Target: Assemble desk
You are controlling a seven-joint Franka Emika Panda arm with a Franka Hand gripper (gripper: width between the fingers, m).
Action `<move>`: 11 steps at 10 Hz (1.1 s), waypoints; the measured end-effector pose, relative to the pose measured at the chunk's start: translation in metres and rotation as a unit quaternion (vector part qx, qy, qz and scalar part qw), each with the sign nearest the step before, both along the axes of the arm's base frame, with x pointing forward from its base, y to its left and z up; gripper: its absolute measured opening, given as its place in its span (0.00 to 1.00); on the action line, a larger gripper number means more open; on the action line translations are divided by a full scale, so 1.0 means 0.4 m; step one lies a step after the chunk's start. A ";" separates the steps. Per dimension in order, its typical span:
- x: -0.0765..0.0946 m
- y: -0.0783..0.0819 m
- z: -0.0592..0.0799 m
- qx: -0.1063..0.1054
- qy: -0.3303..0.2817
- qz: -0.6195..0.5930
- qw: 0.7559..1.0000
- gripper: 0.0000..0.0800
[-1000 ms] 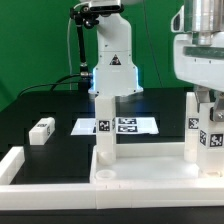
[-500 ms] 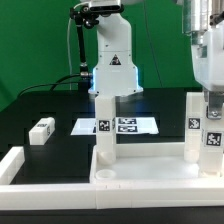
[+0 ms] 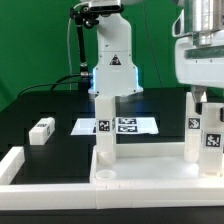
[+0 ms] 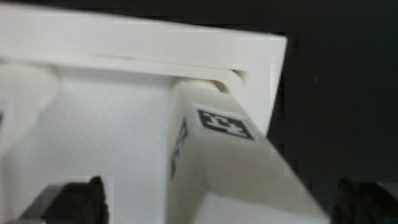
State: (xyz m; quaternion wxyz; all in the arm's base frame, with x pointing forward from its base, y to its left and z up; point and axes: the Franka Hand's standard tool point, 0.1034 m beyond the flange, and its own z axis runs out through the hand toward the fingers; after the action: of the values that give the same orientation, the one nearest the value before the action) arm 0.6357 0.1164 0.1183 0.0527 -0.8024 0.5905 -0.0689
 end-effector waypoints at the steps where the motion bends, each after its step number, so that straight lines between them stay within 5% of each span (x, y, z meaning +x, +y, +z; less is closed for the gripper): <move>1: 0.002 0.001 0.000 -0.007 -0.004 0.038 0.999 0.81; 4: 0.002 -0.002 0.000 -0.024 -0.004 0.133 0.991 0.81; 9: 0.022 0.000 -0.022 -0.079 -0.001 0.446 0.892 0.81; 11: 0.024 -0.008 -0.022 -0.080 -0.001 0.444 0.893 0.78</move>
Offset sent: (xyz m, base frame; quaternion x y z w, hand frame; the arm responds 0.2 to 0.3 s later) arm 0.0000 0.0000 0.0000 0.0000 0.0000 -0.1296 0.9916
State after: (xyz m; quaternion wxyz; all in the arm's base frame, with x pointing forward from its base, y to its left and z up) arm 0.6455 0.1131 0.1096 0.0140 -0.9824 0.1655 -0.0859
